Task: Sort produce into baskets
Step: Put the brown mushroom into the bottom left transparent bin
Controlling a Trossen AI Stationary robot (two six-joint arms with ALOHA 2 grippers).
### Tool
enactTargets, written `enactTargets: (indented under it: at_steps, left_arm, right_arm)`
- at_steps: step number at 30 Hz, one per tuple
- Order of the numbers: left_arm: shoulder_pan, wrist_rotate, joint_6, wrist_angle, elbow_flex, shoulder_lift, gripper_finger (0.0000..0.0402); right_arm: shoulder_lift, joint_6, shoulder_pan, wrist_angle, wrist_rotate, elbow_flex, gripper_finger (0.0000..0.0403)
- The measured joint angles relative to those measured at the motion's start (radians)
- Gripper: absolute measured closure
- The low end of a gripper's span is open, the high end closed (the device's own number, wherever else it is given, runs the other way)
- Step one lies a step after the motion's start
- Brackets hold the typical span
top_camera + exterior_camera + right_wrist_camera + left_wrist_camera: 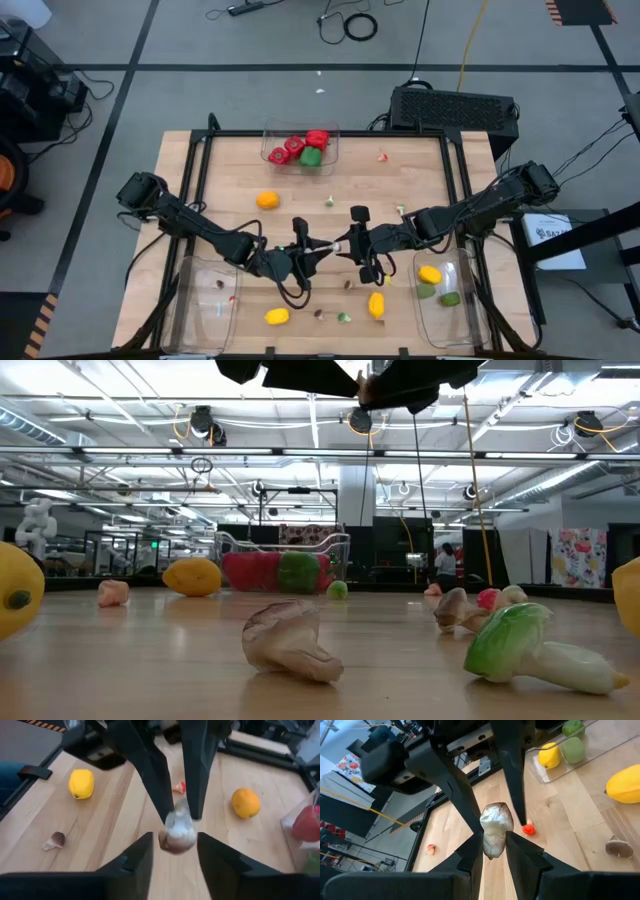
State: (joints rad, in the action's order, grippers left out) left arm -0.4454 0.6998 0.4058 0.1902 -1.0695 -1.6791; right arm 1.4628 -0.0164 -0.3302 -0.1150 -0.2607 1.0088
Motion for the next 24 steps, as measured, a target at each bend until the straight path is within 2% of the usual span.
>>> enactTargets:
  at_steps: [6,10,15,19,24]
  left_arm:
    - [0.000,0.000,0.000,-0.007,0.000,0.000,0.0311]
    - [-0.004,0.001,0.001,-0.021,0.000,0.000,0.0311]
    - [-0.034,0.021,0.020,-0.040,0.000,0.030,0.0311]
    - [-0.070,0.083,0.020,-0.083,0.000,0.078,0.0311]
    - [-0.136,0.127,-0.096,-0.243,-0.001,0.156,0.0311]
  right_arm:
    - [0.000,0.018,0.000,-0.021,0.000,0.000,0.0168]
    - [0.000,0.047,0.001,-0.054,-0.030,0.000,0.0133]
    - [0.000,0.077,0.001,-0.134,-0.081,0.000,0.0122]
    - [0.000,0.088,0.001,-0.163,-0.087,0.000,0.0122]
    - [0.000,0.092,0.001,-0.163,-0.088,0.000,0.0122]
